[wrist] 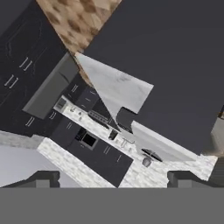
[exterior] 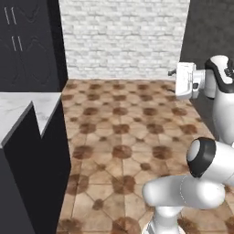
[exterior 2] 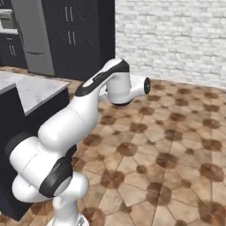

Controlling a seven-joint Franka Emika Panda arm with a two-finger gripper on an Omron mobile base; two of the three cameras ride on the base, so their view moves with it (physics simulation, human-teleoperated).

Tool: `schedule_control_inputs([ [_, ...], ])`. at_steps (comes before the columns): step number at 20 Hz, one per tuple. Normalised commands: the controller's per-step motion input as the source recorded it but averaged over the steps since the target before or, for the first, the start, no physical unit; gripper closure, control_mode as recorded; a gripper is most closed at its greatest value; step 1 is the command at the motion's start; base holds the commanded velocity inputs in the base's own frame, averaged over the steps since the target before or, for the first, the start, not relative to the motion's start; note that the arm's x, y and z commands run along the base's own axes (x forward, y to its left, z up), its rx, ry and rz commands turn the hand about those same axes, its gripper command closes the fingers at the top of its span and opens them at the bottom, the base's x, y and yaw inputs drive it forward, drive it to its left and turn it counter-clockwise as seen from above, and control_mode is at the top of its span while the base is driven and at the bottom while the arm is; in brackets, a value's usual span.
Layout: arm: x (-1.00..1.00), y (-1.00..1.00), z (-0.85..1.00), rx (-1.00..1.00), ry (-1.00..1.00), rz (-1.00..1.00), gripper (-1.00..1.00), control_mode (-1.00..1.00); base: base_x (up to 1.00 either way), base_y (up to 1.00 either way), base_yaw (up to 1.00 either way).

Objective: Retrieve the wine glasses from the counter and place one next to each plate.

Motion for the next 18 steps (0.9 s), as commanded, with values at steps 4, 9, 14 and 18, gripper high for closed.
schedule_control_inputs([
  [4, 0.00, 0.00, 0.00, 0.00, 0.00, 0.00, -1.00, 1.00, 1.00, -0.35, 0.52],
  [9, 0.00, 0.00, 0.00, 0.00, 0.00, 0.00, -1.00, 1.00, 1.00, -0.40, 0.69],
  [14, 0.00, 0.00, 0.00, 0.00, 0.00, 0.00, -1.00, 1.00, 1.00, -0.44, 0.70],
  [18, 0.00, 0.00, 0.00, 0.00, 0.00, 0.00, -1.00, 1.00, 0.74, -0.81, 0.55],
])
